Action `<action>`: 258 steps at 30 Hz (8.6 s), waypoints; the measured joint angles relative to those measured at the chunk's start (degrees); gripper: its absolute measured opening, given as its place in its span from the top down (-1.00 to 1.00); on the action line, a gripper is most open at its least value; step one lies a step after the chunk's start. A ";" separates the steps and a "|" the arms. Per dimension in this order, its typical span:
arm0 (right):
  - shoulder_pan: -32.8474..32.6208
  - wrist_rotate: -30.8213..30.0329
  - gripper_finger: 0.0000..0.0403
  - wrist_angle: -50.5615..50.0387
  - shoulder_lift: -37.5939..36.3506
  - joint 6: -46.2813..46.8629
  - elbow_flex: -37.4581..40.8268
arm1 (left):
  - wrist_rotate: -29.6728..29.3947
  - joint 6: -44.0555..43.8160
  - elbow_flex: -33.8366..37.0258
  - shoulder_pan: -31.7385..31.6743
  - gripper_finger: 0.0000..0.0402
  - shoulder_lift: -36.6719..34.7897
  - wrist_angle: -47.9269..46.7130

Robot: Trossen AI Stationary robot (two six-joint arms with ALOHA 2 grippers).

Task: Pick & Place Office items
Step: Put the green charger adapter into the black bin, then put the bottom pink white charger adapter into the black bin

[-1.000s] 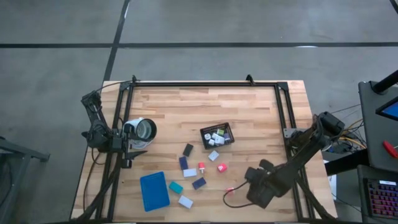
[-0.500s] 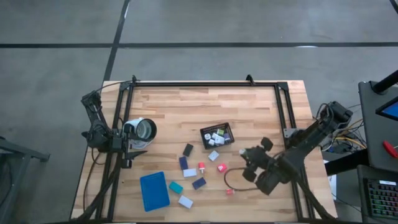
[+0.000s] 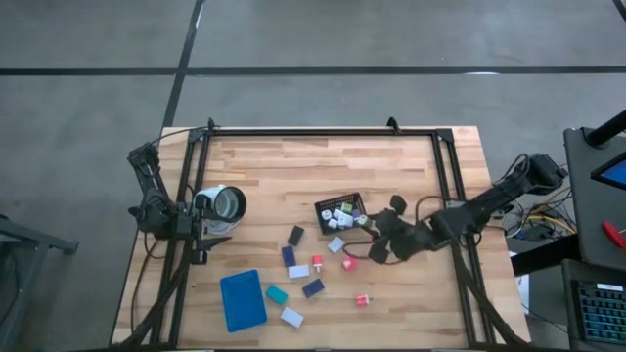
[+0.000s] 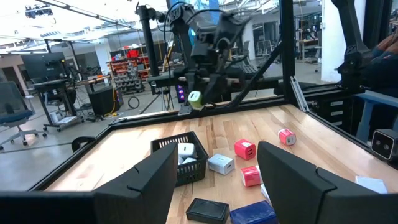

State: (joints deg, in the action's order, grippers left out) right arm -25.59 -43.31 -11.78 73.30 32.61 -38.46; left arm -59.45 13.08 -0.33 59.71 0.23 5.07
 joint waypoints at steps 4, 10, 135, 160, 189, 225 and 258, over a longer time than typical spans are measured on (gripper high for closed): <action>5.28 4.89 0.28 10.32 -0.17 -7.01 3.73 | 0.01 0.00 0.00 0.02 -0.12 0.00 0.00; 12.10 11.50 0.28 18.07 0.54 -11.54 6.46 | -0.01 0.00 -0.01 0.02 -0.12 0.00 0.00; -17.19 18.10 -0.10 -2.15 18.96 28.08 -10.33 | -0.01 0.00 -0.01 0.02 -0.12 0.02 -0.01; -19.89 20.67 -0.10 -24.84 35.41 12.54 -32.24 | 0.01 0.00 0.01 0.00 -0.12 0.02 -0.01; -15.29 29.74 -0.10 -16.66 35.54 7.20 -29.15 | 0.01 0.00 -0.01 0.00 -0.12 0.02 -0.01; -15.23 29.22 0.31 -11.53 35.54 7.22 -25.66 | 0.00 0.00 0.00 0.02 -0.12 0.01 -0.01; 1.58 15.08 0.28 -18.88 24.68 -15.42 -25.64 | 0.00 0.00 0.00 0.01 -0.12 0.00 -0.01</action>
State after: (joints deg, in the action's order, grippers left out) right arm -24.01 -28.23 -30.67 97.97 17.19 -64.10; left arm -59.45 13.08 -0.33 59.72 0.23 5.06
